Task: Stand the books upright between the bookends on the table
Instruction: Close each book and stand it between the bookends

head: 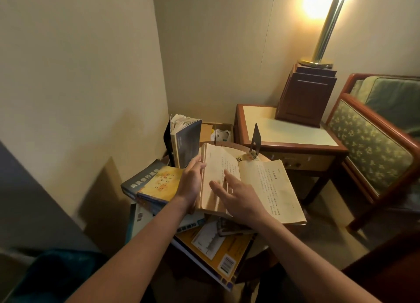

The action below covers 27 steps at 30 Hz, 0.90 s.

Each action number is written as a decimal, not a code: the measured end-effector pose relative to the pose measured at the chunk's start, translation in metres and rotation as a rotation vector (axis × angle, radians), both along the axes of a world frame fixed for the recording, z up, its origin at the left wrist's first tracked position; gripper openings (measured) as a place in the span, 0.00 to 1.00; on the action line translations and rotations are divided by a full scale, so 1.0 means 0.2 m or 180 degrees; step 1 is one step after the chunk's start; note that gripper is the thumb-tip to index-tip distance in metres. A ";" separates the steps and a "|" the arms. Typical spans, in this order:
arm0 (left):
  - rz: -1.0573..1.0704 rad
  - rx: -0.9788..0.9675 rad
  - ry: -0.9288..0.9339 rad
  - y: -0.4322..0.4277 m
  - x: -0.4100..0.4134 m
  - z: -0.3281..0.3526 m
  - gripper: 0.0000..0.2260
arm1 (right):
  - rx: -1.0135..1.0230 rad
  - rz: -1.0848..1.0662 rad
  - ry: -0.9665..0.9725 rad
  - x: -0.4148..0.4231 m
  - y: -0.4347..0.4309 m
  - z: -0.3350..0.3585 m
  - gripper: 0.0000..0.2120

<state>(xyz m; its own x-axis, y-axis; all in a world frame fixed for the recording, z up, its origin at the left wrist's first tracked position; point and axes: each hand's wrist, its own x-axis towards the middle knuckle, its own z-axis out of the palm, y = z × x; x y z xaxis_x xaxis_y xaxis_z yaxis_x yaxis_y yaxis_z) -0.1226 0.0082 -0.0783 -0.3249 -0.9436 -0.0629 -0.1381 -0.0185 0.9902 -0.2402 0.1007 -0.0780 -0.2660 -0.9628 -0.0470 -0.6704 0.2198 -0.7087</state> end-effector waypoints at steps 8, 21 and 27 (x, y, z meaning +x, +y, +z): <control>-0.0122 -0.0177 -0.0757 -0.02 0.04 -0.09 0.36 | 0.0684 0.0355 0.1162 -0.18 -0.04 -0.11 0.25; -0.0197 -0.1003 -0.2565 -0.09 0.12 -0.34 0.40 | 0.0821 0.0738 0.1586 -0.31 -0.15 -0.28 0.28; -0.1140 -0.1765 -0.3068 -0.09 0.08 -0.38 0.25 | 0.0781 0.0824 0.1745 -0.33 -0.14 -0.32 0.29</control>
<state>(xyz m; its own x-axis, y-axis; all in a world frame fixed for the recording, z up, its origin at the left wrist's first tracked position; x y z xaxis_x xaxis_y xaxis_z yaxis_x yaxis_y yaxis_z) -0.1064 -0.0103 -0.1544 -0.6205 -0.7833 -0.0368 -0.7467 0.5759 0.3330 -0.3068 0.0723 -0.1411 -0.0747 -0.9776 -0.1969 -0.9734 0.1144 -0.1987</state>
